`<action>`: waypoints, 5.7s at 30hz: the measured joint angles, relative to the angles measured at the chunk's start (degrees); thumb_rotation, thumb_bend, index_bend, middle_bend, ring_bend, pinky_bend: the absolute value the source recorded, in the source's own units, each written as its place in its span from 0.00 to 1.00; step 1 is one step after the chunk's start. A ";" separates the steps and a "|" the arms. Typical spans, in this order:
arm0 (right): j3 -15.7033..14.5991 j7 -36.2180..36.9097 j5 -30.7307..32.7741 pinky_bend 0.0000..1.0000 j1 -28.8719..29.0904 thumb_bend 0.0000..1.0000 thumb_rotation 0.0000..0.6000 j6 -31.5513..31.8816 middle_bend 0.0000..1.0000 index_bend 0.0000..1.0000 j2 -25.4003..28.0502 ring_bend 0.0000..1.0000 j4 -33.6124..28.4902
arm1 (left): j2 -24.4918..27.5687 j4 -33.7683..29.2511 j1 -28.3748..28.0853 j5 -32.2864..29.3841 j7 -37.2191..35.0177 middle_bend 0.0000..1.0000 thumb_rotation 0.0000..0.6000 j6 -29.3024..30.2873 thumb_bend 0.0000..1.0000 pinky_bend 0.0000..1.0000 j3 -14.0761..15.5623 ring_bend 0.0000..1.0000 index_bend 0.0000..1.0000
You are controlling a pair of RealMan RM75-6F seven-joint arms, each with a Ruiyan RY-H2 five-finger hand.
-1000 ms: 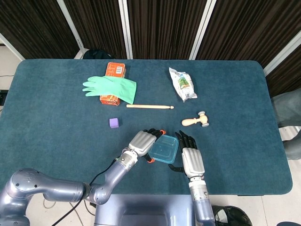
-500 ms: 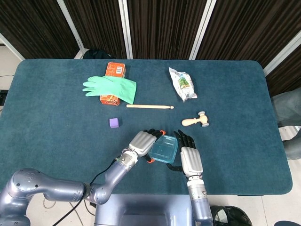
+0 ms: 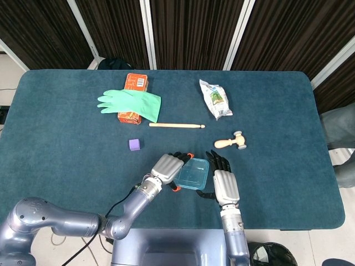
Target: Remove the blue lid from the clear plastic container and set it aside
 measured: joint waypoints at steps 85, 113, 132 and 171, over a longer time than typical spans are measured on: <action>1.76 -0.53 3.43 0.00 2.73 0.23 1.00 0.89 0.00 0.00 0.65 0.00 1.28 | 5.52 -3.40 -3.44 0.11 0.14 0.06 1.00 -0.88 0.08 0.25 1.94 0.06 0.00; 0.26 3.40 0.93 0.00 2.64 0.23 1.00 0.03 0.00 0.24 0.22 0.00 3.02 | 4.90 -2.75 -1.68 2.74 -3.39 0.00 1.00 -0.80 0.00 0.19 1.61 0.00 0.00; 1.33 2.18 2.02 0.00 3.55 0.54 1.00 -0.64 0.00 0.46 0.04 0.00 2.83 | 5.93 -3.81 -0.90 3.04 -5.64 0.00 1.00 -1.57 0.00 0.17 0.53 0.00 0.00; 2.06 2.57 4.14 0.00 3.82 0.61 1.00 -0.70 0.01 0.49 0.00 0.00 3.30 | 9.25 -5.75 -1.90 2.17 -6.61 0.00 1.00 -3.29 0.00 0.12 1.41 0.00 0.00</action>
